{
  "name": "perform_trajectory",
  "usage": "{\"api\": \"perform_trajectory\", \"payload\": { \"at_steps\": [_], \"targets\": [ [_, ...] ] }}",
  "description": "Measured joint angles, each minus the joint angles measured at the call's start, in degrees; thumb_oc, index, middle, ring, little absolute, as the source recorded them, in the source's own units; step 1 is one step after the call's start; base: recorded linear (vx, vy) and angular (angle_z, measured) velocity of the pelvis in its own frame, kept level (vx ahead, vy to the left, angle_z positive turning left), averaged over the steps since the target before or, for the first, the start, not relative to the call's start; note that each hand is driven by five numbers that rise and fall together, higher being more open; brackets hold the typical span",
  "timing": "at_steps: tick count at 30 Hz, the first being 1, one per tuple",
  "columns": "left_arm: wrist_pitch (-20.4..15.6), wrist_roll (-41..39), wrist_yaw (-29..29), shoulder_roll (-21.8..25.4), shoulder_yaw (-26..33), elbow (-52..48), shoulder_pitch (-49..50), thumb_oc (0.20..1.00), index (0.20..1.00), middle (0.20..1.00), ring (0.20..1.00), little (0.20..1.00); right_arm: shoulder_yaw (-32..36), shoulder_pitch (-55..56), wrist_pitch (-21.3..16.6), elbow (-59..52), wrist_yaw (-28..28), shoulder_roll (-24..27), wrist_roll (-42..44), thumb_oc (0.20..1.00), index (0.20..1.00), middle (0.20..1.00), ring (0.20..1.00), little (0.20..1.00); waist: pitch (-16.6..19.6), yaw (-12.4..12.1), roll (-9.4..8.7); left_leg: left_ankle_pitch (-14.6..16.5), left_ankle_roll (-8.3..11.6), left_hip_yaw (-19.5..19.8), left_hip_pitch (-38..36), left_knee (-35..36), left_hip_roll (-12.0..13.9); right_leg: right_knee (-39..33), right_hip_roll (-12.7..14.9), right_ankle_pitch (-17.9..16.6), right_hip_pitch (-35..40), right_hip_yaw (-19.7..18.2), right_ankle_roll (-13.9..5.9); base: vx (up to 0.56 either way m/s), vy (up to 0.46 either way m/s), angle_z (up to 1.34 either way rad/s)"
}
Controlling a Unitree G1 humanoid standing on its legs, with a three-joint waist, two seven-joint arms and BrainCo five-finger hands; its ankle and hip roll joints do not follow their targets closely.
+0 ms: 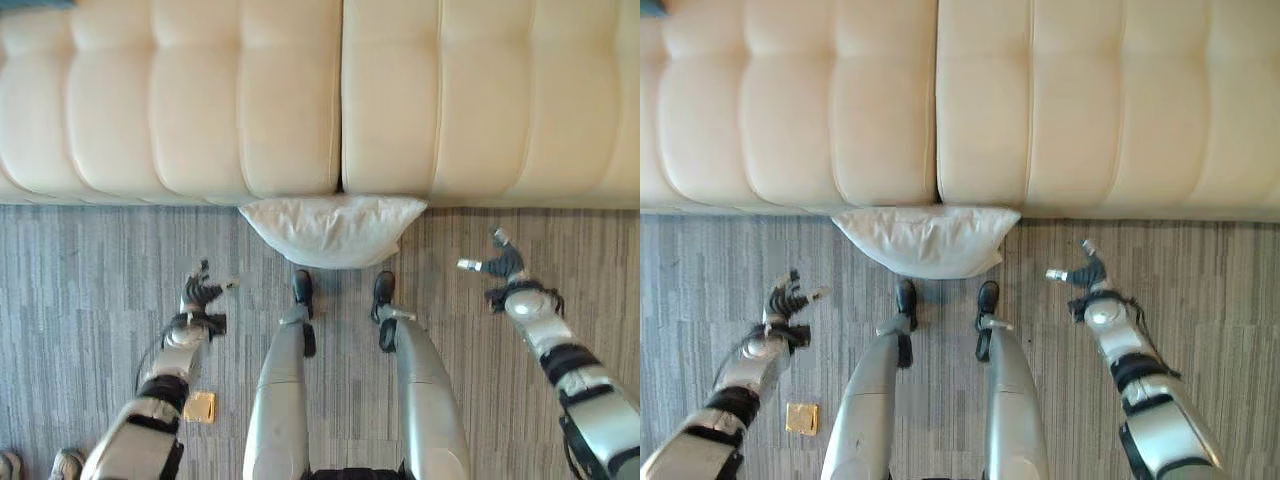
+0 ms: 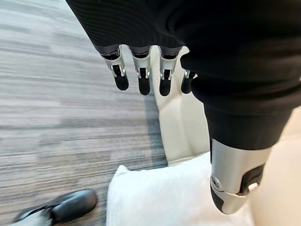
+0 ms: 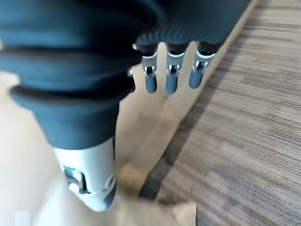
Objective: Pick up all the scattered cushions and arrange them neatly on the sofa.
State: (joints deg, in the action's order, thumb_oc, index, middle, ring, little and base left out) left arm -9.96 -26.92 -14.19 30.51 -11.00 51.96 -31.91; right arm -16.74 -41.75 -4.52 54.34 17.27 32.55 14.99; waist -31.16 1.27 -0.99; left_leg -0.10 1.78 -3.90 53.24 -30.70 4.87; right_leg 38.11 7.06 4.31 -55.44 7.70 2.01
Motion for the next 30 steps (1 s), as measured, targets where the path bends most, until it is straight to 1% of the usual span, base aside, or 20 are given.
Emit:
{"api": "perform_trajectory", "payload": {
  "at_steps": [2, 4, 6, 7, 9, 10, 11, 12, 14, 15, 16, 17, 18, 19, 21, 22, 24, 25, 28, 30],
  "targets": [
    [0.00, -1.96, -0.72, 0.12, -0.18, 1.11, -4.59, 1.000, 1.000, 1.000, 1.000, 1.000, -0.01, -2.69, -0.13, 0.52, 1.25, -0.16, 4.42, 1.000, 1.000, 1.000, 1.000, 1.000, -0.81, 0.06, -0.06, 1.47, -0.09, 0.26, 5.59, -4.87, 0.20, 3.74, 0.28, 1.23, -5.21, -0.25, 0.50, 0.00, 0.028, 0.01],
    [-0.65, -2.43, -1.51, 0.23, -0.81, 1.02, -5.68, 1.000, 1.000, 1.000, 1.000, 1.000, -0.18, -4.40, -0.52, 1.22, 2.27, -0.13, 6.64, 1.000, 1.000, 1.000, 1.000, 1.000, -0.60, 0.10, -0.11, 2.63, -0.28, 0.25, 8.82, -8.11, 0.32, 6.87, 0.42, 2.02, -8.56, -1.10, 0.56, 0.01, 0.019, -0.06],
    [-0.97, -3.44, -2.04, 1.66, -2.49, 1.64, -8.95, 1.000, 1.000, 1.000, 1.000, 1.000, -0.72, -9.24, -1.06, 2.34, 3.64, 0.09, 8.77, 1.000, 1.000, 1.000, 1.000, 1.000, -0.25, 0.12, -0.14, 5.09, -0.77, 0.24, 16.17, -14.06, 0.79, 11.92, 0.54, 3.91, -15.79, -1.79, 0.38, 0.00, 0.015, -0.12],
    [-0.73, -3.41, -2.53, 2.60, -4.43, 3.28, -12.81, 1.000, 1.000, 1.000, 1.000, 1.000, -2.48, -12.98, -1.30, 2.26, 4.67, -0.47, 9.38, 1.000, 1.000, 1.000, 1.000, 1.000, -0.25, 0.22, -0.12, 5.39, -1.16, 0.45, 20.50, -16.08, 0.92, 13.54, 0.41, 3.94, -19.79, -1.78, 0.60, -0.02, 0.034, -0.07],
    [-0.02, -3.33, -2.85, 3.22, -8.47, 3.91, -16.59, 1.000, 1.000, 1.000, 1.000, 1.000, -5.20, -16.67, -1.29, 2.22, 5.34, -1.51, 9.91, 1.000, 1.000, 1.000, 1.000, 1.000, -0.29, 0.20, -0.11, 5.59, -0.93, 0.76, 24.13, -18.06, 0.92, 15.32, 0.48, 3.89, -23.32, -1.87, 0.81, 0.00, 0.022, 0.00],
    [0.31, -2.91, -2.96, 3.25, -11.43, 3.91, -19.41, 1.000, 1.000, 1.000, 1.000, 1.000, -8.07, -19.71, -1.34, 2.23, 5.52, -3.35, 9.88, 1.000, 1.000, 1.000, 1.000, 1.000, -0.31, 0.13, -0.10, 5.62, -0.88, 0.96, 26.38, -19.08, 0.97, 16.14, 0.48, 3.74, -25.51, -1.90, 1.12, 0.00, 0.034, -0.01],
    [0.44, -2.79, -2.77, 3.01, -11.40, 3.71, -20.30, 1.000, 1.000, 1.000, 1.000, 1.000, -8.07, -20.48, -1.47, 1.93, 5.29, -4.34, 9.87, 1.000, 1.000, 1.000, 1.000, 1.000, -0.45, 0.11, -0.20, 5.58, -0.89, 1.04, 26.81, -19.15, 1.00, 16.25, 0.49, 3.57, -25.98, -2.01, 1.25, 0.00, 0.041, -0.02],
    [0.77, -1.53, -3.47, 2.13, -15.10, 4.53, -24.43, 1.000, 1.000, 1.000, 1.000, 1.000, -12.17, -23.55, -1.41, 1.07, 6.05, -7.03, 9.92, 1.000, 1.000, 1.000, 1.000, 1.000, -0.81, -0.19, -0.09, 5.52, -0.96, 0.86, 26.98, -19.07, 0.85, 16.21, 0.49, 3.40, -26.35, -2.35, 1.17, 0.00, 0.000, 0.00],
    [1.03, -0.53, -3.57, 0.82, -16.01, 4.92, -27.11, 1.000, 1.000, 1.000, 1.000, 1.000, -14.31, -25.82, -1.74, 0.38, 5.96, -10.27, 9.78, 1.000, 1.000, 1.000, 1.000, 1.000, -0.80, -0.15, -0.08, 5.51, -0.96, 0.69, 26.81, -18.95, 0.73, 16.18, 0.48, 3.22, -26.40, -2.83, 1.09, 0.00, 0.000, 0.00],
    [1.47, -0.50, -4.16, -0.21, -16.12, 5.61, -28.68, 1.000, 1.000, 1.000, 1.000, 1.000, -15.46, -26.85, -1.67, 0.40, 6.22, -12.83, 9.79, 1.000, 1.000, 1.000, 1.000, 1.000, -0.77, -0.18, -0.04, 5.48, -1.02, 0.47, 26.63, -18.74, 0.53, 16.17, 0.54, 3.16, -26.40, -3.12, 1.01, 0.00, 0.000, 0.00],
    [1.79, -0.48, -4.41, -0.41, -16.22, 6.32, -29.22, 1.000, 1.000, 1.000, 1.000, 1.000, -15.87, -27.11, -1.72, 0.46, 6.41, -13.31, 9.78, 0.564, 0.564, 0.564, 0.564, 0.564, -0.77, -0.12, -0.03, 5.47, -1.04, 0.45, 26.60, -18.69, 0.49, 16.14, 0.59, 3.15, -26.40, -3.14, 1.00, 0.00, 0.000, 0.00],
    [2.31, -0.13, -4.95, -0.66, -16.93, 6.85, -29.96, 1.000, 1.000, 1.000, 1.000, 1.000, -16.51, -26.90, -1.58, -0.07, 6.52, -14.64, 9.90, 0.200, 0.200, 0.200, 0.200, 0.200, -0.72, -0.23, -0.01, 5.21, -1.26, 0.64, 26.41, -18.38, 0.20, 16.10, 0.69, 3.15, -26.19, -3.10, 1.01, -0.02, -0.018, 0.09],
    [2.65, 0.64, -5.23, -0.25, -17.34, 6.88, -30.33, 0.322, 0.322, 0.322, 0.322, 0.322, -16.67, -26.68, -1.55, -0.30, 6.53, -14.78, 9.89, 0.200, 0.200, 0.200, 0.200, 0.200, -0.71, -0.20, 0.00, 4.97, -1.13, 0.64, 25.96, -17.67, -0.15, 15.87, 1.08, 3.18, -25.88, -3.04, 1.10, -0.02, -0.008, 0.13],
    [2.75, 1.11, -5.66, -0.46, -18.24, 6.83, -30.46, 0.200, 0.200, 0.200, 0.200, 0.200, -16.54, -26.35, -1.55, -0.34, 6.56, -14.87, 9.91, 0.200, 0.200, 0.200, 0.200, 0.200, -0.70, -0.43, 0.01, 4.16, -1.70, 0.56, 25.02, -16.70, -0.33, 15.39, 1.25, 3.12, -25.11, -2.98, 1.15, -0.03, -0.010, 0.14],
    [3.18, 1.12, -6.23, -0.46, -18.40, 6.21, -30.59, 0.200, 0.200, 0.200, 0.200, 0.200, -16.41, -25.57, -1.65, -0.91, 6.56, -14.37, 9.96, 0.200, 0.200, 0.200, 0.200, 0.200, -0.63, -0.42, -0.01, 3.30, -1.36, 0.71, 23.63, -14.93, -0.78, 14.28, 1.52, 2.32, -23.78, -2.79, 1.10, -0.03, 0.004, 0.12],
    [3.30, 1.11, -7.14, -0.04, -17.90, 3.84, -29.75, 0.200, 0.200, 0.200, 0.200, 0.200, -16.26, -24.50, -1.71, -1.57, 6.55, -13.87, 10.23, 0.200, 0.200, 0.200, 0.200, 0.200, -0.63, -0.49, -0.01, 2.91, -1.35, 0.76, 22.18, -13.52, -1.02, 13.25, 1.65, 1.93, -22.45, -2.62, 0.92, -0.02, 0.009, 0.09],
    [3.06, 1.13, -8.39, 0.37, -17.92, 2.21, -27.87, 0.200, 0.200, 0.200, 0.200, 0.200, -16.26, -21.90, -2.63, -3.32, 6.52, -13.12, 10.94, 0.200, 0.200, 0.200, 0.200, 0.200, 0.35, -0.64, -0.01, 2.35, -0.99, 0.60, 21.01, -11.89, -1.06, 11.99, 1.65, 1.74, -21.53, -2.66, 0.81, -0.01, -0.001, 0.03],
    [3.15, 1.11, -8.67, 0.91, -17.82, 1.01, -27.55, 0.200, 0.200, 0.200, 0.200, 0.200, -16.21, -20.75, -2.68, -4.93, 6.33, -12.43, 10.98, 0.200, 0.200, 0.200, 0.200, 0.200, 0.32, -0.81, 0.03, 1.46, -0.79, 0.49, 19.92, -11.14, -1.05, 11.27, 1.66, 1.14, -20.48, -2.57, 0.93, 0.00, 0.000, 0.00],
    [2.89, 1.15, -9.81, 0.32, -15.69, -4.34, -23.39, 0.200, 0.200, 0.200, 0.200, 0.200, -15.74, -16.78, -2.98, -8.23, 6.31, -12.14, 10.89, 0.200, 0.200, 0.200, 0.200, 0.200, 0.69, -0.86, -0.04, 0.42, -0.76, 0.53, 16.27, -7.75, -1.11, 8.03, 1.54, 0.26, -16.80, -2.04, 0.81, 0.00, 0.000, 0.00],
    [2.58, 1.27, -10.43, 0.43, -14.89, -9.22, -20.39, 0.200, 0.200, 0.200, 0.200, 0.200, -13.52, -13.53, -3.25, -11.92, 6.04, -11.49, 10.82, 0.200, 0.200, 0.200, 0.200, 0.200, 1.44, -1.06, -0.04, -0.04, -0.82, 0.41, 14.38, -5.62, -1.15, 6.12, 1.53, -0.10, -14.94, -1.74, 0.65, 0.00, 0.008, 0.02]
  ]
}}
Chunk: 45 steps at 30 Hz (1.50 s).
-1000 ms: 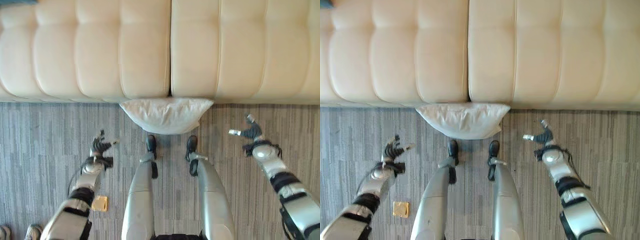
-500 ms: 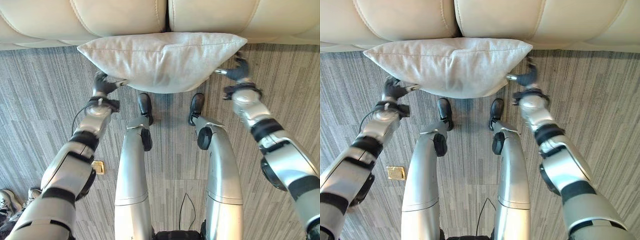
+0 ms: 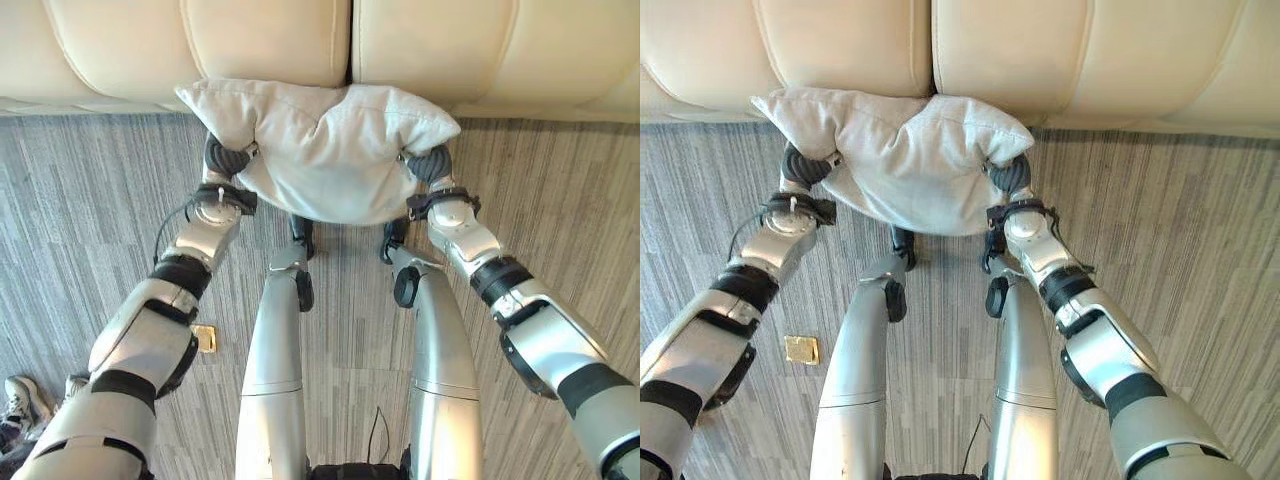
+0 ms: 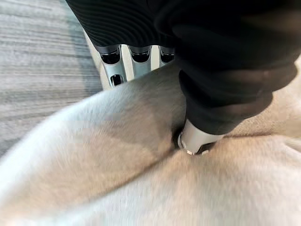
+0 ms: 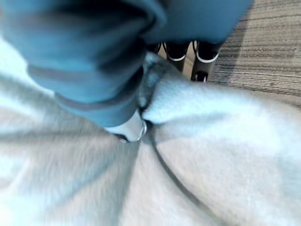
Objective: Pick up all the scattered cushions and arrange them neatly on the sofa.
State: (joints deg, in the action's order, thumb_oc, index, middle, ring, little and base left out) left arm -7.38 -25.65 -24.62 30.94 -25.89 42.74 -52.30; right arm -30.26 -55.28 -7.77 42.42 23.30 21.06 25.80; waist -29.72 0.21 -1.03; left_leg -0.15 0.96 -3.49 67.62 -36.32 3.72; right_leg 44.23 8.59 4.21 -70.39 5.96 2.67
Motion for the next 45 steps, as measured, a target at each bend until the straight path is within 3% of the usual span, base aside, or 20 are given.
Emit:
{"api": "perform_trajectory", "payload": {
  "at_steps": [3, 5, 10, 14, 15, 18, 19, 25, 29, 33, 34, 39, 40, 41, 42, 45],
  "targets": [
    [-1.38, 2.10, -0.07, -3.33, 4.96, -9.62, 9.85, 0.200, 0.200, 0.200, 0.200, 0.200, 3.11, 9.20, -0.67, -6.88, -0.81, 0.68, -1.03, 0.200, 0.200, 0.200, 0.200, 0.200, 1.42, 0.16, -0.43, -0.56, -0.14, -0.18, -7.55, 5.77, -0.40, -5.10, -0.14, -0.54, 7.30, 0.32, -1.37, 0.01, 0.010, -0.01],
    [-3.30, 2.11, -0.04, -4.93, 5.92, -14.90, 17.03, 0.200, 0.200, 0.200, 0.200, 0.200, 5.13, 17.90, -2.36, -12.50, -1.05, 0.67, -2.23, 0.200, 0.200, 0.200, 0.200, 0.200, 7.01, 0.70, -0.61, -0.42, -0.02, -0.26, -8.40, 7.85, -0.78, -6.94, -0.08, -0.24, 8.14, 0.26, -1.51, 0.04, 0.027, -0.01],
    [-4.61, 2.19, 2.46, -7.87, 8.82, -23.56, 28.38, 0.200, 0.200, 0.200, 0.200, 0.200, 9.57, 31.04, -2.00, -23.05, -3.72, 1.56, -4.69, 0.200, 0.200, 0.200, 0.200, 0.200, 7.18, 1.40, -0.79, -1.38, 0.13, -1.10, -23.05, 15.24, -1.30, -13.85, -0.24, -1.29, 22.25, 0.34, -3.31, 0.10, 0.004, -0.06],
    [-4.67, 4.31, 5.57, -7.65, 10.57, -27.97, 37.74, 0.200, 0.200, 0.200, 0.200, 0.200, 10.95, 38.67, -1.86, -30.10, -7.64, 2.54, -7.92, 0.200, 0.200, 0.200, 0.200, 0.200, 8.35, 2.01, -1.20, -1.32, 0.01, -1.80, -35.95, 21.98, -1.60, -20.00, -0.63, -0.82, 34.38, 0.46, -3.54, 0.22, 0.013, -0.09],
    [-4.61, 4.32, 6.60, -8.01, 10.69, -28.98, 40.36, 0.200, 0.200, 0.200, 0.200, 0.200, 11.28, 40.94, -1.76, -31.59, -8.57, 2.57, -8.96, 0.200, 0.200, 0.200, 0.200, 0.200, 8.75, 2.03, -1.19, -1.85, 0.18, -1.90, -39.88, 24.09, -1.60, -22.03, -1.02, -1.63, 38.30, 0.37, -4.83, 0.24, 0.005, -0.07],
    [-4.45, 4.31, 8.98, -7.21, 12.42, -32.12, 45.43, 0.200, 0.200, 0.200, 0.200, 0.200, 13.04, 45.57, -1.45, -36.31, -11.90, 4.29, -10.39, 0.200, 0.200, 0.200, 0.200, 0.200, 9.57, 2.10, -1.37, -2.68, -0.37, -2.37, -48.54, 29.00, -1.64, -27.26, -1.62, -2.39, 46.95, 0.44, -5.30, 0.27, 0.032, -0.10],
    [-4.41, 4.32, 9.38, -6.90, 12.17, -33.07, 46.78, 0.200, 0.200, 0.200, 0.200, 0.200, 12.89, 46.68, -1.47, -37.49, -12.52, 4.50, -10.84, 0.200, 0.200, 0.200, 0.200, 0.200, 9.91, 2.06, -1.31, -3.22, -0.61, -2.65, -50.38, 30.00, -1.60, -28.41, -1.81, -3.46, 48.94, 0.40, -4.74, 0.23, 0.030, -0.15],
    [-4.44, 4.30, 12.14, -5.85, 13.34, -37.35, 52.35, 0.200, 0.200, 0.200, 0.200, 0.200, 15.00, 52.82, -1.49, -41.97, -16.65, 5.73, -11.15, 0.200, 0.200, 0.200, 0.200, 0.200, 15.96, 2.41, -1.26, -3.26, -0.70, -3.49, -59.65, 35.23, -2.04, -36.91, -2.32, -4.72, 59.46, 0.34, -5.57, 0.18, 0.033, -0.07],
    [-4.41, 4.30, 12.89, -5.84, 13.75, -37.92, 55.10, 0.200, 0.200, 0.200, 0.200, 0.200, 15.16, 53.92, -1.33, -42.25, -17.91, 5.81, -11.15, 0.200, 0.200, 0.200, 0.200, 0.200, 18.52, 2.40, -1.39, -2.84, -0.73, -3.67, -61.91, 35.96, -2.56, -39.23, -2.59, -5.41, 62.27, 0.06, -5.92, 0.13, 0.095, -0.08],
    [-3.13, 4.33, 15.47, -5.74, 14.34, -37.87, 59.89, 0.200, 0.200, 0.200, 0.200, 0.200, 15.24, 56.33, -0.42, -42.25, -19.59, 5.69, -11.11, 0.200, 0.200, 0.200, 0.200, 0.200, 19.16, 2.04, -1.77, -0.19, -2.07, -5.23, -62.47, 35.52, -3.09, -38.95, -2.56, -6.65, 61.55, -2.69, -7.00, 0.07, 0.216, -0.32],
    [-2.55, 4.38, 16.35, -5.50, 14.82, -37.79, 60.51, 0.200, 0.200, 0.200, 0.200, 0.200, 15.19, 57.31, -0.11, -42.23, -20.30, 5.70, -11.12, 0.200, 0.200, 0.200, 0.200, 0.200, 19.19, 1.73, -1.81, 1.05, -3.52, -5.48, -61.01, 34.30, -3.18, -35.26, -2.39, -7.63, 58.30, -3.72, -8.49, 0.03, 0.171, -0.40],
    [-1.69, 6.26, 17.23, -5.01, 14.89, -37.47, 60.78, 0.200, 0.200, 0.200, 0.200, 0.200, 15.19, 59.30, 0.93, -42.22, -20.97, 5.36, -11.13, 0.200, 0.200, 0.200, 0.200, 0.200, 19.06, 2.30, -1.97, 2.44, -4.77, -6.58, -59.64, 32.82, -4.16, -21.87, -0.58, -9.56, 49.78, -5.02, -10.90, 0.13, 0.083, -0.15],
    [-1.74, 6.56, 17.13, -5.17, 15.06, -37.42, 60.87, 0.200, 0.200, 0.200, 0.200, 0.200, 15.07, 59.60, 0.92, -42.29, -21.06, 5.21, -11.09, 0.200, 0.200, 0.200, 0.200, 0.200, 18.82, 2.35, -1.42, 2.69, -5.13, -6.42, -59.16, 32.94, -4.19, -19.65, -0.98, -6.06, 46.75, -4.71, -11.73, 0.28, -0.021, -0.13],
    [-1.76, 6.54, 16.93, -5.85, 16.08, -37.43, 60.46, 0.200, 0.200, 0.200, 0.200, 0.200, 15.06, 58.70, 0.92, -42.59, -21.20, 5.19, -11.09, 0.200, 0.200, 0.200, 0.200, 0.200, 18.32, 2.02, -1.56, 2.72, -5.22, -6.29, -58.50, 33.02, -3.97, -21.64, -1.78, -3.16, 44.82, -3.81, -10.99, 0.60, -0.119, -0.07],
    [-1.74, 6.56, 16.85, -5.91, 16.45, -37.41, 60.34, 0.200, 0.200, 0.200, 0.200, 0.200, 15.06, 58.01, 0.92, -42.75, -21.36, 5.18, -11.05, 0.200, 0.200, 0.200, 0.200, 0.200, 17.12, 2.11, -1.19, 2.73, -5.21, -6.12, -58.26, 33.70, -3.95, -28.56, -2.66, -2.38, 43.02, -0.84, -11.12, 0.69, -0.160, 0.13],
    [-1.71, 6.74, 17.46, -6.90, 16.54, -37.13, 59.85, 0.200, 0.200, 0.200, 0.200, 0.200, 15.99, 58.76, 0.99, -42.57, -22.13, 5.17, -10.90, 0.200, 0.200, 0.200, 0.200, 0.200, 16.62, 3.02, -0.39, 3.13, -4.55, -2.92, -58.36, 33.65, -3.82, -39.51, -2.15, -2.32, 43.76, 0.33, -12.22, 0.58, -0.206, 0.51]
  ]
}}
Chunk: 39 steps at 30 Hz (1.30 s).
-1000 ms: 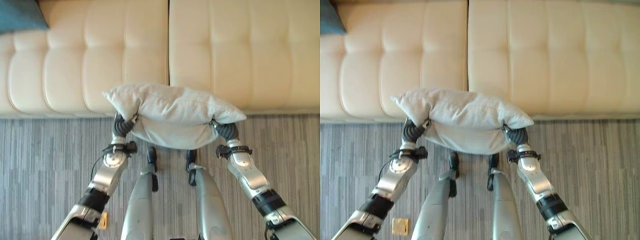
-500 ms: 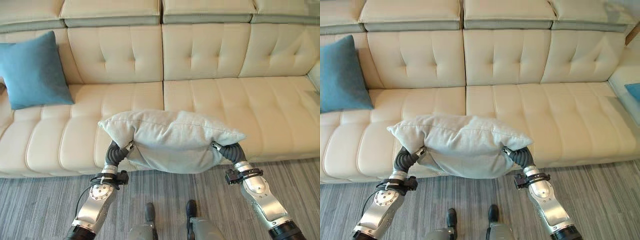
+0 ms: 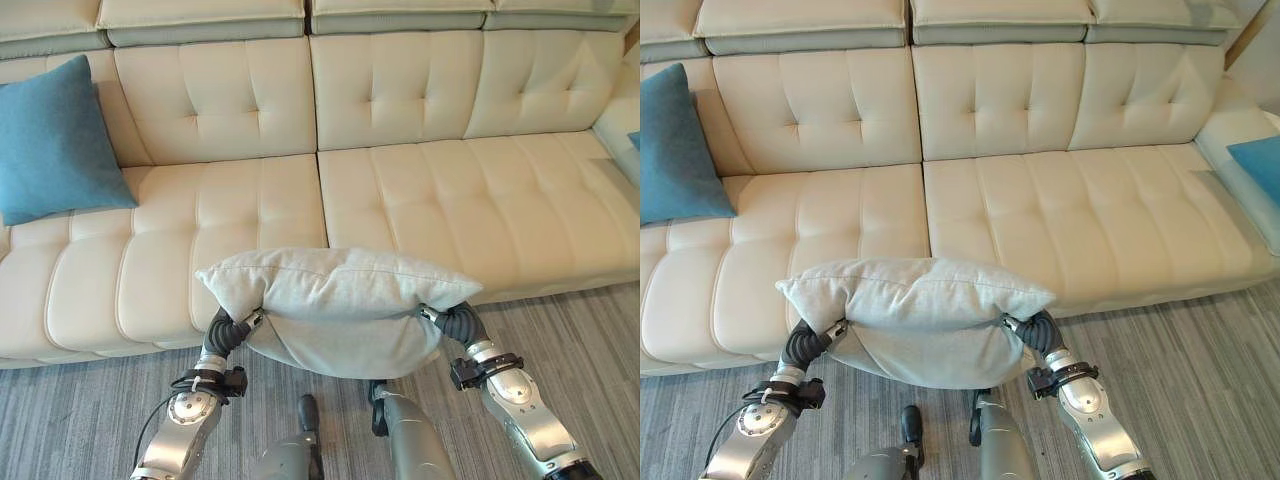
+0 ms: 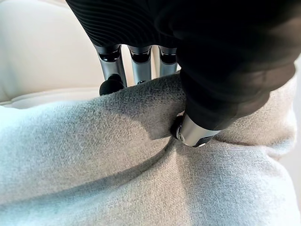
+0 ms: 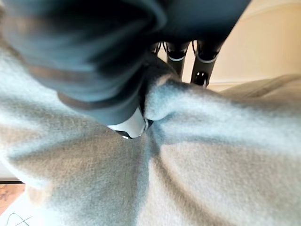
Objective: Pick up all the scattered cushions and arrange them neatly on the sofa.
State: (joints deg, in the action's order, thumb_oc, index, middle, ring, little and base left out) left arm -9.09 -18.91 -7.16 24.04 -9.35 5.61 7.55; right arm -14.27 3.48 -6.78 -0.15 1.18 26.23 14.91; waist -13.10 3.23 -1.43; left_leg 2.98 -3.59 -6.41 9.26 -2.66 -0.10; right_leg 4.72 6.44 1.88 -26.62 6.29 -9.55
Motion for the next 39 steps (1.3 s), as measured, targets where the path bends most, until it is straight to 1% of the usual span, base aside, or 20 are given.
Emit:
{"api": "perform_trajectory", "payload": {
  "at_steps": [1, 4, 5, 6, 7, 8, 9, 11, 12, 15, 17, 22, 24, 27, 32, 34, 35, 37, 38, 39],
  "targets": [
    [0.01, 0.09, 0.19, -0.05, 0.00, 0.22, 0.14, 0.200, 0.200, 0.200, 0.200, 0.200, 0.12, 0.19, 0.02, 0.14, -0.25, 0.00, 0.00, 0.200, 0.200, 0.200, 0.200, 0.200, -0.02, -0.05, -0.03, 0.08, 0.13, 0.72, -1.10, 0.12, 0.09, 0.20, 0.03, -1.00, 0.56, -0.16, 0.17, 0.53, -0.341, 0.65],
    [0.38, 0.04, 1.37, 0.14, -1.49, -0.46, 0.83, 0.200, 0.200, 0.200, 0.200, 0.200, 1.90, 3.37, -0.03, 0.24, -1.60, -0.13, 1.26, 0.200, 0.200, 0.200, 0.200, 0.200, 0.09, 1.75, 0.11, 2.26, 4.94, 3.83, -3.91, -4.95, 1.18, 3.37, -0.43, -2.30, 8.05, -1.21, 4.26, 0.31, -0.304, 0.88],
    [0.33, -0.01, 2.04, 0.21, -1.81, -0.54, 1.09, 0.200, 0.200, 0.200, 0.200, 0.200, 2.19, 3.49, -0.06, 0.37, -1.76, 0.70, 1.82, 0.200, 0.200, 0.200, 0.200, 0.200, 0.21, 1.81, 0.66, 4.18, 7.02, 3.26, -1.62, -12.44, 2.94, 4.89, -1.19, -4.08, 8.58, 0.19, 6.79, 0.22, -0.237, 0.18],
    [0.34, -0.19, 2.26, 0.12, -1.82, -0.51, 0.83, 0.200, 0.200, 0.200, 0.200, 0.200, 2.49, 3.05, -0.06, 0.59, -1.90, 0.96, 2.17, 0.200, 0.200, 0.200, 0.200, 0.200, 0.10, 1.83, 1.05, 4.84, 7.87, 2.72, 0.11, -17.28, 3.64, 6.01, -1.71, -3.30, 8.33, 0.43, 8.01, 0.19, -0.192, -0.01],
    [0.39, -0.20, 2.64, -0.56, -1.79, -0.60, 0.44, 0.200, 0.200, 0.200, 0.200, 0.200, 3.32, 2.31, 0.00, 0.58, -1.94, 1.38, 2.17, 0.200, 0.200, 0.200, 0.200, 0.200, 0.18, 1.76, 1.40, 4.32, 8.28, 2.01, 4.24, -25.69, 5.08, 7.05, -2.52, -2.71, 8.26, 0.95, 10.69, 0.15, -0.139, -0.20],
    [0.39, -0.18, 2.81, -0.88, -1.91, -0.63, 0.19, 0.200, 0.200, 0.200, 0.200, 0.200, 3.93, 2.14, -0.03, 0.35, -1.95, 1.68, 2.19, 0.200, 0.200, 0.200, 0.200, 0.200, 0.31, 1.94, 1.57, 4.32, 8.46, 1.35, 5.41, -28.86, 6.00, 7.36, -2.71, -3.35, 8.23, 1.46, 10.96, 0.19, -0.141, -0.32],
    [0.48, -0.14, 3.34, -1.57, -2.07, -0.58, -0.43, 0.200, 0.200, 0.200, 0.200, 0.200, 4.75, 1.51, -0.04, 0.39, -1.80, 2.32, 2.25, 0.200, 0.200, 0.200, 0.200, 0.200, 0.59, 2.69, 2.41, 4.00, 8.48, -0.57, 5.56, -31.11, 7.74, 8.54, -3.83, -2.52, 8.20, 1.47, 12.70, 0.17, -0.097, -0.28],
    [0.54, -0.12, 4.05, -1.69, -2.59, -0.61, -2.58, 0.200, 0.200, 0.200, 0.200, 0.200, 6.07, 1.48, -0.10, 0.16, -1.32, 2.54, 2.72, 0.200, 0.200, 0.200, 0.200, 0.200, 0.65, 3.62, 2.63, 2.48, 8.21, -2.02, 6.31, -33.12, 9.10, 9.31, -5.06, -1.09, 8.72, 0.65, 13.69, 0.19, -0.070, -0.16],
    [0.64, -0.11, 4.03, -1.88, -3.75, -0.41, -4.44, 0.200, 0.200, 0.200, 0.200, 0.200, 7.18, 1.43, -0.11, 0.23, -0.77, 2.92, 3.27, 0.200, 0.200, 0.200, 0.200, 0.200, 0.43, 3.57, 2.15, 2.94, 7.63, -2.75, 7.10, -33.76, 9.56, 8.30, -5.16, -0.99, 9.72, -0.05, 14.26, 0.15, -0.017, -0.08],
    [0.80, 0.12, 4.88, -2.13, -4.16, -0.25, -6.26, 0.200, 0.200, 0.200, 0.200, 0.200, 8.61, 1.32, -0.28, 0.12, -0.25, 3.33, 3.87, 0.200, 0.200, 0.200, 0.200, 0.200, 0.21, 3.82, 1.58, 3.88, 7.95, -4.92, 7.44, -25.54, 8.89, 6.49, -4.56, -1.31, 12.92, 0.06, 15.09, 0.09, 0.001, -0.12],
    [0.80, 0.31, 4.67, -2.15, -3.65, -0.13, -6.56, 0.200, 0.200, 0.200, 0.200, 0.200, 8.15, 0.95, -0.28, 0.05, -0.01, 3.04, 3.87, 0.200, 0.200, 0.200, 0.200, 0.200, -0.48, 3.27, 0.41, 2.78, 8.25, -4.81, 8.22, -20.03, 8.86, 5.81, -4.24, -1.29, 15.05, 0.19, 15.12, 0.12, 0.023, -0.13],
    [0.83, 0.34, 4.48, -2.17, -3.21, -0.01, -4.90, 0.200, 0.200, 0.200, 0.200, 0.200, 7.36, 0.69, -0.25, -0.03, -0.01, 2.70, 3.76, 0.200, 0.200, 0.200, 0.200, 0.200, -0.38, 2.68, 0.92, -1.35, 7.41, -4.07, 7.20, -13.00, 8.65, 3.99, -4.54, -0.55, 19.08, 0.02, 13.84, 0.12, 0.092, -0.18],
    [0.86, 0.34, 3.87, -2.34, -2.07, -0.02, -4.61, 0.200, 0.200, 0.200, 0.200, 0.200, 5.72, -0.89, -0.16, 0.10, 0.08, 2.84, 3.80, 0.200, 0.200, 0.200, 0.200, 0.200, -0.34, 2.89, 2.96, -8.00, 6.13, -4.17, 2.73, -7.38, 8.15, 4.52, -6.22, 0.71, 19.26, -0.30, 11.91, 0.09, 0.148, -0.15],
    [1.00, 0.32, 0.89, -2.20, -1.75, 1.28, -8.27, 0.200, 0.200, 0.200, 0.200, 0.200, 4.06, -6.96, -0.17, 2.85, 2.17, 0.93, 4.29, 0.200, 0.200, 0.200, 0.200, 0.200, -0.37, 1.97, 2.90, -7.10, 5.13, -4.26, 2.53, -2.93, 6.11, 8.98, -4.38, 2.64, 15.43, -0.82, 9.31, 0.04, 0.104, 0.11],
    [0.91, 0.30, -4.19, 0.35, -0.61, 4.69, -14.70, 0.200, 0.200, 0.200, 0.200, 0.200, -0.62, -19.38, -0.29, 4.96, 4.62, 0.31, 4.27, 0.200, 0.200, 0.200, 0.200, 0.200, -0.46, -1.33, 3.04, -7.44, 4.72, -5.13, 3.71, -1.63, 3.18, 12.40, -1.72, 3.52, 11.55, -2.68, 7.70, -0.08, 0.034, -0.02],
    [-0.32, 0.20, -7.55, 2.42, -1.78, 9.38, -22.17, 0.200, 0.200, 0.200, 0.200, 0.200, -3.51, -29.19, -0.73, 9.85, 7.19, -0.95, 4.46, 0.200, 0.200, 0.200, 0.200, 0.200, -0.48, -2.87, 2.90, -8.41, 4.54, -4.95, 6.67, -2.04, 2.56, 14.65, -0.95, 3.78, 7.82, -2.78, 7.20, -0.12, 0.010, 0.16],
    [-0.54, 0.14, -10.57, 5.77, -4.54, 17.86, -36.64, 0.200, 0.200, 0.200, 0.200, 0.200, -5.40, -45.20, -1.39, 21.69, 10.36, -1.17, 5.10, 0.200, 0.200, 0.200, 0.200, 0.200, -1.49, -4.77, 2.72, -9.12, 4.59, -4.78, 11.50, -2.75, 2.52, 17.03, -0.25, 3.07, 2.43, -2.32, 6.67, -0.06, -0.035, 0.33],
    [-1.26, 0.08, -13.13, 7.53, -8.78, 26.29, -52.73, 0.200, 0.200, 0.200, 0.200, 0.200, -5.41, -60.46, -1.66, 32.93, 13.11, 0.73, 5.45, 0.200, 0.200, 0.200, 0.200, 0.200, -5.10, -6.24, 3.51, -9.62, 5.24, -4.08, 13.31, -2.03, 2.70, 17.48, 0.08, 2.14, 0.99, -0.23, 6.91, 0.01, -0.072, 0.37],
    [-1.09, 0.06, -13.57, 7.39, -10.59, 29.57, -57.34, 0.200, 0.200, 0.200, 0.200, 0.200, -5.38, -64.21, -1.48, 36.79, 14.03, 1.19, 5.48, 0.200, 0.200, 0.200, 0.200, 0.200, -5.41, -6.48, 3.56, -9.69, 5.33, -3.61, 13.92, -1.58, 2.61, 17.27, 0.10, 1.94, 0.50, 0.05, 6.89, 0.01, -0.081, 0.35],
    [-2.24, 0.04, -15.17, 7.75, -11.76, 29.63, -61.17, 0.200, 0.200, 0.200, 0.200, 0.200, -5.31, -67.13, -1.96, 37.96, 16.12, 1.78, 5.58, 0.200, 0.200, 0.200, 0.200, 0.200, -5.41, -6.82, 3.54, -10.68, 6.76, -3.47, 14.41, 0.11, 2.93, 16.04, -0.21, 1.22, 0.18, 0.76, 7.42, 0.02, -0.080, 0.26]
  ]
}}
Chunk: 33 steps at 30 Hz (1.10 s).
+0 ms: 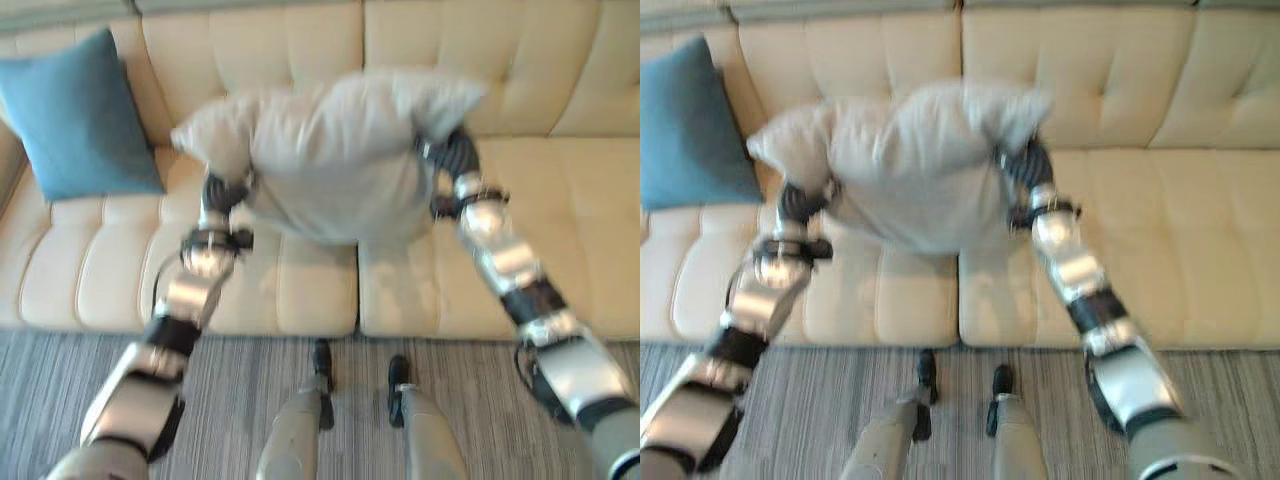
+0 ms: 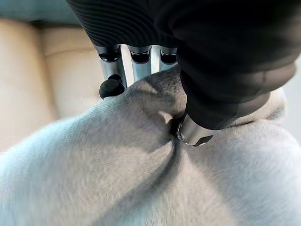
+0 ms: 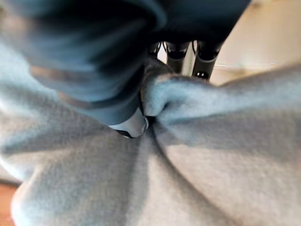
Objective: Pick up all the scattered cushions and arrange them neatly on the sofa.
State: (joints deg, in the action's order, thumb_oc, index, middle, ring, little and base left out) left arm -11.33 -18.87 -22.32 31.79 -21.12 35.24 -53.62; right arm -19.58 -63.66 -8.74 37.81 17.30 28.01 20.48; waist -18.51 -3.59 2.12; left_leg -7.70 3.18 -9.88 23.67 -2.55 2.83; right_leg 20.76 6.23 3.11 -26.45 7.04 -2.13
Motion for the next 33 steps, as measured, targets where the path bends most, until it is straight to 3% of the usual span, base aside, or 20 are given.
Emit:
{"api": "perform_trajectory", "payload": {
  "at_steps": [2, 4, 5, 6, 12, 13, 14, 15, 16, 17, 18, 23, 30, 33],
  "targets": [
    [-2.14, -0.01, -1.45, 1.04, -1.34, 0.66, -1.40, 0.200, 0.200, 0.200, 0.200, 0.200, -0.87, -1.79, -2.12, 1.47, 1.38, 0.44, 0.76, 0.200, 0.200, 0.200, 0.200, 0.200, -0.05, 0.12, 0.25, -2.04, 1.05, 1.05, 0.21, 0.92, 0.11, -0.80, -0.35, -0.32, 0.05, 0.83, 0.43, 0.01, -0.051, 0.13],
    [-2.31, -0.22, -2.42, 1.04, -1.86, 1.37, -1.80, 0.200, 0.200, 0.200, 0.200, 0.200, -2.84, -2.81, -2.28, 2.54, 2.40, 1.15, 1.08, 0.200, 0.200, 0.200, 0.200, 0.200, -0.09, 0.05, 0.72, -3.94, -0.85, 2.08, 0.37, 1.92, 0.25, -1.50, -0.84, -0.26, 0.19, 1.50, 0.41, 0.01, -0.089, 0.13],
    [-3.03, -0.34, -2.40, 0.92, -4.81, 5.34, -3.73, 0.200, 0.200, 0.200, 0.200, 0.200, -4.01, -4.02, -3.06, 6.48, 2.56, 1.29, 1.53, 0.200, 0.200, 0.200, 0.200, 0.200, 0.03, -0.05, 1.17, -4.89, -2.06, 3.31, 1.06, 2.25, 0.14, -1.89, -1.03, 0.12, 0.11, 2.60, 0.48, 0.02, -0.101, 0.26],
    [-2.96, -0.32, -2.07, 0.58, -6.56, 7.85, -5.67, 0.200, 0.200, 0.200, 0.200, 0.200, -4.94, -5.48, -3.03, 9.32, 2.60, 1.60, 1.95, 0.200, 0.200, 0.200, 0.200, 0.200, -0.05, 0.09, 1.46, -5.00, -2.07, 4.01, 1.63, 2.24, 0.15, -2.08, -0.97, 0.19, -0.04, 3.05, 0.50, 0.02, -0.069, 0.37],
    [-1.12, -4.12, 3.20, -0.53, -12.51, 12.18, -7.27, 0.200, 0.200, 0.200, 0.200, 0.200, -7.74, -6.59, 0.97, 16.25, 1.32, 2.18, 4.47, 0.200, 0.200, 0.200, 0.200, 0.200, -0.60, -0.15, 2.84, -5.71, -2.60, 6.22, 5.01, 2.22, -0.17, -1.91, -0.76, 1.23, -2.20, 4.32, 0.23, 0.02, -0.050, 0.21],
    [-0.98, -5.13, 3.41, -1.05, -12.48, 12.27, -7.35, 0.595, 0.595, 0.595, 0.595, 0.595, -7.84, -6.56, 0.99, 16.28, 1.45, 2.41, 4.62, 0.752, 0.752, 0.752, 0.752, 0.752, -0.79, -0.06, 3.22, -5.83, -2.77, 6.50, 5.12, 2.23, -0.28, -0.52, -0.72, 1.50, -2.83, 4.28, 0.06, 0.01, -0.055, 0.14],
    [-0.91, -5.34, 3.41, -1.22, -12.41, 12.27, -7.62, 1.000, 1.000, 1.000, 1.000, 1.000, -7.95, -6.75, 0.99, 16.26, 1.51, 2.74, 4.94, 0.947, 0.947, 0.947, 0.947, 0.947, -0.83, 0.00, 3.41, -5.89, -2.86, 7.02, 5.10, 2.22, -0.30, 2.16, -0.32, 1.82, -4.06, 4.20, -0.18, 0.01, -0.037, 0.15],
    [-0.76, -5.51, 3.43, -1.30, -12.40, 12.43, -8.06, 1.000, 1.000, 1.000, 1.000, 1.000, -8.12, -7.10, 1.15, 16.40, 1.72, 3.17, 5.02, 1.000, 1.000, 1.000, 1.000, 1.000, -0.92, 0.25, 3.62, -5.97, -2.98, 7.96, 5.09, 2.19, -0.22, 5.24, -0.01, 3.55, -6.38, 4.11, -1.05, 0.02, -0.053, 0.33],
    [-0.71, -6.57, 3.60, -1.35, -12.40, 13.37, -9.12, 1.000, 1.000, 1.000, 1.000, 1.000, -8.96, -8.48, 1.36, 16.94, 2.18, 4.50, 5.46, 1.000, 1.000, 1.000, 1.000, 1.000, -0.62, 0.88, 3.98, -5.96, -2.91, 9.17, 5.22, 3.17, -0.78, -0.39, -0.16, 3.52, -5.65, 3.68, -2.13, 0.02, -0.051, 0.40],
    [-0.67, -7.14, 3.61, -1.38, -12.44, 13.41, -9.75, 1.000, 1.000, 1.000, 1.000, 1.000, -9.03, -9.96, 1.36, 17.03, 2.50, 5.68, 5.45, 1.000, 1.000, 1.000, 1.000, 1.000, -0.68, 0.69, 4.96, -6.45, -2.29, 9.45, 5.85, 3.52, -0.31, -1.59, -0.71, 1.36, -5.41, 4.59, 0.13, 0.03, -0.071, 0.29],
    [-0.63, -7.14, 3.79, -0.96, -12.48, 13.52, -10.27, 1.000, 1.000, 1.000, 1.000, 1.000, -9.24, -11.16, 1.38, 17.34, 2.66, 6.06, 5.45, 1.000, 1.000, 1.000, 1.000, 1.000, -0.56, 0.04, 5.15, -6.93, -1.78, 9.41, 6.46, 3.56, 0.12, -2.18, -1.10, 0.33, -5.81, 4.86, 0.89, 0.02, -0.034, 0.01],
    [-0.54, -7.23, 4.51, 4.21, -12.52, 18.97, -15.39, 1.000, 1.000, 1.000, 1.000, 1.000, -13.99, -17.73, 1.51, 18.02, 3.38, 9.60, 5.40, 1.000, 1.000, 1.000, 1.000, 1.000, -0.65, 0.41, 5.57, -7.37, -1.09, 9.39, 7.24, 4.02, 1.73, -0.52, -2.61, 0.68, -7.41, 5.43, 1.62, 0.04, -0.025, -0.03],
    [-0.47, -7.49, 4.68, 10.87, -11.06, 20.31, -16.64, 1.000, 1.000, 1.000, 1.000, 1.000, -13.45, -18.70, 1.52, 17.90, 4.46, 12.91, 6.60, 1.000, 1.000, 1.000, 1.000, 1.000, -0.62, 1.47, 5.57, -7.47, -0.95, 9.28, 6.99, 4.02, 1.85, 0.65, -2.59, 0.67, -7.67, 5.34, 1.68, 0.02, 0.014, 0.00],
    [-0.60, -7.35, 5.06, 13.36, -5.30, 16.49, -11.28, 1.000, 1.000, 1.000, 1.000, 1.000, -9.65, -14.18, 1.38, 11.04, 4.47, 15.28, 6.59, 1.000, 1.000, 1.000, 1.000, 1.000, -0.62, 1.70, 5.56, -7.39, -0.87, 9.08, 6.16, 4.09, 1.61, 1.21, -2.08, 0.68, -7.31, 5.17, 1.68, 0.03, 0.056, 0.00]
  ]
}}
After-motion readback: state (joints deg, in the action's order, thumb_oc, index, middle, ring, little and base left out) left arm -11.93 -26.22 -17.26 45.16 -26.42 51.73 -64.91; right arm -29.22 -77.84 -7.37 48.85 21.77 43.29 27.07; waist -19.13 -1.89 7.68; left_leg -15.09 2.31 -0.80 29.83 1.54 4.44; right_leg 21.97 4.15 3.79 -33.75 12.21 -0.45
